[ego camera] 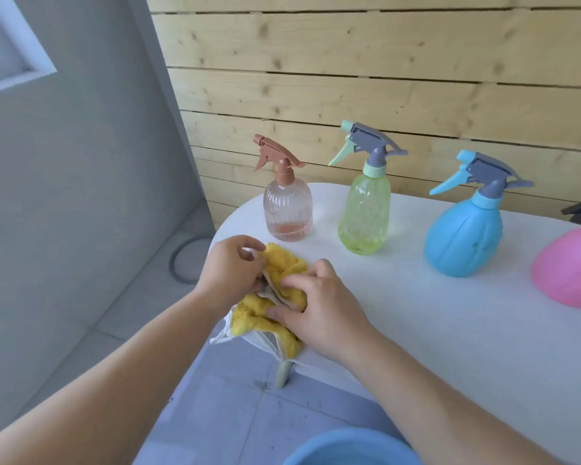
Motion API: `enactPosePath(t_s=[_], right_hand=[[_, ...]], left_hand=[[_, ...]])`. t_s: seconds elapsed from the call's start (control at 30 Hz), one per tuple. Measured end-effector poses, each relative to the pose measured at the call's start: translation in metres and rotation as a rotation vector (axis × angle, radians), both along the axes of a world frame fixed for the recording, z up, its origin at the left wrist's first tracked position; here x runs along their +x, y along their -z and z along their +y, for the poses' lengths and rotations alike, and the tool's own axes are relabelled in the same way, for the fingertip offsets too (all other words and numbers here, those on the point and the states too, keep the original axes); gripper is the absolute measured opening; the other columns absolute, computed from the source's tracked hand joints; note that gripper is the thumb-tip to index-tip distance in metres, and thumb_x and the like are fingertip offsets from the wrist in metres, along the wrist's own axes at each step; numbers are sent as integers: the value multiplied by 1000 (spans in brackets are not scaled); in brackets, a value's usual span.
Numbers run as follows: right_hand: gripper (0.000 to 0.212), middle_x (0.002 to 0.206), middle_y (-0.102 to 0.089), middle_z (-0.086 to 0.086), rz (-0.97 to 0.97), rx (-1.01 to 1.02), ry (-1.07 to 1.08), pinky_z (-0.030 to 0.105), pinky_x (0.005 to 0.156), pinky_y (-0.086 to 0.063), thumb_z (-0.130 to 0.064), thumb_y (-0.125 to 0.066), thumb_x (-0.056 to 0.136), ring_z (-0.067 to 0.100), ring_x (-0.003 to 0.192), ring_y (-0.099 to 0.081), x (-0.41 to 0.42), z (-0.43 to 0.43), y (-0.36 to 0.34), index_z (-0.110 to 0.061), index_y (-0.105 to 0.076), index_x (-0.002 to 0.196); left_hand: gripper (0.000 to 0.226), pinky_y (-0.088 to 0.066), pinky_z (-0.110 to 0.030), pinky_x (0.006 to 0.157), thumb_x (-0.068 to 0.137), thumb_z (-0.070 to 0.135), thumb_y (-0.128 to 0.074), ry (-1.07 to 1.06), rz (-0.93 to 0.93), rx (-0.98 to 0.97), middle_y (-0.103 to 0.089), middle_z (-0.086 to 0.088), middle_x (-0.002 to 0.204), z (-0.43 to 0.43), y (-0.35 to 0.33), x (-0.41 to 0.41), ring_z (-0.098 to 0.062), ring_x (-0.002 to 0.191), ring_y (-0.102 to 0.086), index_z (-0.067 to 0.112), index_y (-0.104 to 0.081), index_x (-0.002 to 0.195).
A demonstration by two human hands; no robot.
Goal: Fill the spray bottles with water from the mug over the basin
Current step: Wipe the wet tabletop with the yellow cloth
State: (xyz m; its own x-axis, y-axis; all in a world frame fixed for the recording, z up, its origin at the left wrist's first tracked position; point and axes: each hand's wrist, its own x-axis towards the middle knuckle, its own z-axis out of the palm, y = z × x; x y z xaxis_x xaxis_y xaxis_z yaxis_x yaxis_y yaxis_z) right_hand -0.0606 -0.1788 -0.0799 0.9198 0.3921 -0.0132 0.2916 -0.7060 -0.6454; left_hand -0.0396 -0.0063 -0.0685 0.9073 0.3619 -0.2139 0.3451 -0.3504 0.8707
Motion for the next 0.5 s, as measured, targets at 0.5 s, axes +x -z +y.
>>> enactPosePath(t_s=[0.5], right_hand=[[2,76,-68,3,842,744,525,32,72,-55,-7,-70,87,16,62,-62,-35,7,-50,-7,-71,89]], left_hand=[[32,-63,-48,75,98,24,-63,-108,669,-551,-74,-24,103,11,-48,-37,-36,84,-76,4,-58,122]])
